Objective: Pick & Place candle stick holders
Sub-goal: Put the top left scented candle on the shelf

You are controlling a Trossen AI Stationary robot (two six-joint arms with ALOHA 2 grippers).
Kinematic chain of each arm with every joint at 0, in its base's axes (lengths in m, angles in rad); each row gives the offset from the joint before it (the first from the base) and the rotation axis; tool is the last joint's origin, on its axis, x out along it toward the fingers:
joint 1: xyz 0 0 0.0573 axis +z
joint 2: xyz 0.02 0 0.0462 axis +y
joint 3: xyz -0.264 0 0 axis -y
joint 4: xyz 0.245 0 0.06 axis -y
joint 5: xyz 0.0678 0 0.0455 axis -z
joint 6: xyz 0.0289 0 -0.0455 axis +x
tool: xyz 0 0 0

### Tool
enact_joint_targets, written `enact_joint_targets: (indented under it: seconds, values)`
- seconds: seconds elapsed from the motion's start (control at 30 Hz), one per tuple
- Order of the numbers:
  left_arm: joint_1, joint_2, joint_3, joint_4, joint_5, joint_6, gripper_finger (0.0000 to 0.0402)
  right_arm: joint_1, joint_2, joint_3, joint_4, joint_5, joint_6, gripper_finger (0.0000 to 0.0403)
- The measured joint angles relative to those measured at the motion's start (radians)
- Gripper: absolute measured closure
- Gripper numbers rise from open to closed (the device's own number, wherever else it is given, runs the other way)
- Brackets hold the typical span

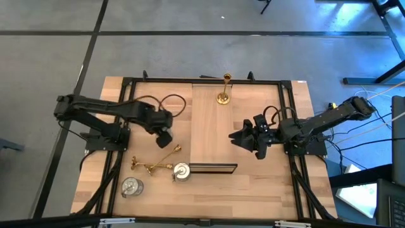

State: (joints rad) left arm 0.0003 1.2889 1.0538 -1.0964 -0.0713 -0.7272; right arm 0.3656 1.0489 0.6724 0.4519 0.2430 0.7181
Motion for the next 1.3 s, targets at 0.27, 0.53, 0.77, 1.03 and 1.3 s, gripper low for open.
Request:
enact_joint_targets:
  seconds: [0.27, 0.53, 0.77, 1.03, 1.3]
  values:
    - [-0.005, 0.147, 0.019, -0.003, -0.081, 0.126, 0.0049, 0.0, 0.0, 0.0, 0.0, 0.0, 0.016, 0.0222]
    - [-0.036, 0.147, 0.029, -0.009, -0.119, 0.169, 0.0051, 0.002, 0.0, 0.0, 0.0, -0.007, 0.027, 0.0221]
    - [-0.04, 0.147, 0.029, -0.009, -0.052, 0.203, 0.0052, 0.002, 0.0, 0.0, -0.001, -0.008, 0.027, 0.0221]
    - [-0.057, 0.147, 0.029, -0.01, -0.046, 0.199, 0.0052, 0.002, 0.0, 0.0, -0.027, -0.011, 0.045, 0.0221]
    - [-0.069, 0.147, 0.029, 0.023, 0.024, 0.241, 0.0052, 0.002, 0.0, 0.0, -0.055, -0.011, 0.06, 0.0221]
